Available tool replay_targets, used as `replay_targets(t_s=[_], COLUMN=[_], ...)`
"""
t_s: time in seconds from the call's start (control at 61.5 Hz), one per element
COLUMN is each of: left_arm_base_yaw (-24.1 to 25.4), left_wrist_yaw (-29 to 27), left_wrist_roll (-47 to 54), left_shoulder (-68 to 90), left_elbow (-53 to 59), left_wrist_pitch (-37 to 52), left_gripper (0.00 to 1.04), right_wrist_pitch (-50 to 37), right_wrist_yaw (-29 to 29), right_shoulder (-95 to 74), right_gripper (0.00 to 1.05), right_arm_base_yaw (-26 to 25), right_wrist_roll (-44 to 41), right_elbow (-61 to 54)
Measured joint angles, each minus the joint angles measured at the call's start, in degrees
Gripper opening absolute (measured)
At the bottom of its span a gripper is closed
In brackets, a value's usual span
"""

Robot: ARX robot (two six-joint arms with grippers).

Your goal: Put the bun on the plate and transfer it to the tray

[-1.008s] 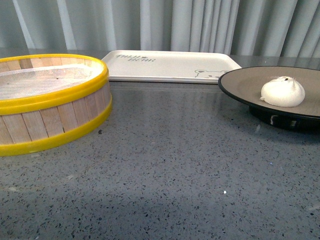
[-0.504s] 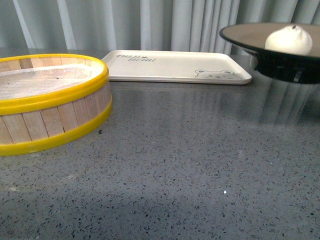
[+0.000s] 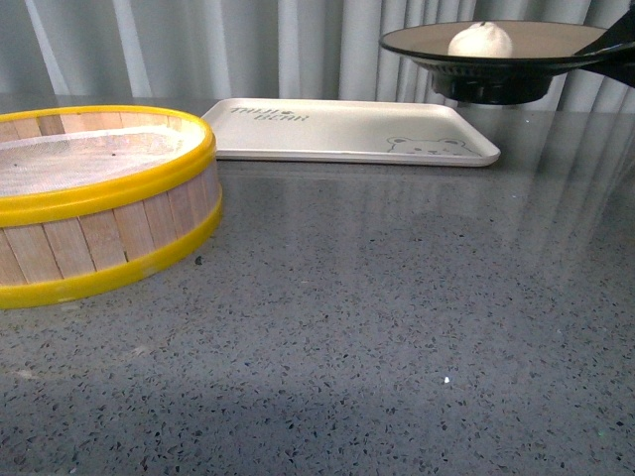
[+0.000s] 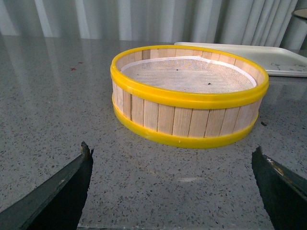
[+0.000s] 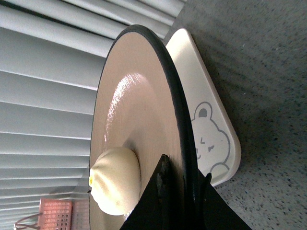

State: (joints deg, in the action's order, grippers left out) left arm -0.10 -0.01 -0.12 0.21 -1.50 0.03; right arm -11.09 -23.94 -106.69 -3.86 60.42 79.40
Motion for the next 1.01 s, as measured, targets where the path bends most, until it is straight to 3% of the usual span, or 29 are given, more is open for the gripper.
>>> replay_targets(t_s=[0.244, 1.008], left_arm_base_yaw=[0.0, -0.02], left_wrist_yaw=[0.0, 0.0], left_wrist_roll=[0.0, 0.0], left_shoulder=[0.02, 0.0], left_elbow=[0.0, 0.0], left_wrist_pitch=[0.0, 0.0], left_gripper=[0.98, 0.98], right_wrist_pitch=[2.78, 6.58], right_wrist_yaw=[1.84, 1.11], right_shoulder=[-8.96, -19.02], right_gripper=[0.03, 0.03], right_arm_base_yaw=[3.48, 3.56], right_wrist_roll=[-2.08, 1.09], right_elbow=[8.5, 21.62])
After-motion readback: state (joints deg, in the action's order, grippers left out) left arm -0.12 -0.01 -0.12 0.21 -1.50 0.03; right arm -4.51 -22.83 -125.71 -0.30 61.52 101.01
